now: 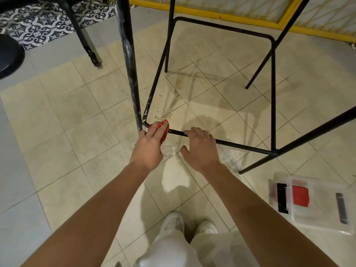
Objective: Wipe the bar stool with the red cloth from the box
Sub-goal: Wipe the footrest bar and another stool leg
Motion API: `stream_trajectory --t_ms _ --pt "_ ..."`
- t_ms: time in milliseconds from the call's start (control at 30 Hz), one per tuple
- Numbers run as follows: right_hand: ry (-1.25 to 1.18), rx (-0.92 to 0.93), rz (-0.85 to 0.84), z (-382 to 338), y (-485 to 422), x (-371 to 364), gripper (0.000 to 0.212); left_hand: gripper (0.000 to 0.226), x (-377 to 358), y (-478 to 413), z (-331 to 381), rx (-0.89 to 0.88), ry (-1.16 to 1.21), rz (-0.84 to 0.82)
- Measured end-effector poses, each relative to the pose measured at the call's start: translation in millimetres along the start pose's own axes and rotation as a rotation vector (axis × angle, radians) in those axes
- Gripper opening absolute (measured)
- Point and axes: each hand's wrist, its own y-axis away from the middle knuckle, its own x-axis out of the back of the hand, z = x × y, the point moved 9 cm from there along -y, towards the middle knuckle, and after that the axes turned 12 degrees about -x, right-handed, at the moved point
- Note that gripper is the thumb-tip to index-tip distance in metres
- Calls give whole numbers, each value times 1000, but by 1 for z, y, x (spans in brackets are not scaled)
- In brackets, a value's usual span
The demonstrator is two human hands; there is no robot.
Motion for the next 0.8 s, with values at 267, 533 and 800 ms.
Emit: stream_trajectory --t_ms 267,533,800 --pt "12 10 -14 -4 -3 -1 52 80 23 -5 -8 90 -19 130" --pt "5 15 -3 -4 -2 1 51 80 18 12 -10 99 27 87" --pt "-39 46 33 -14 1 -2 51 71 16 3 -2 149 78 93"
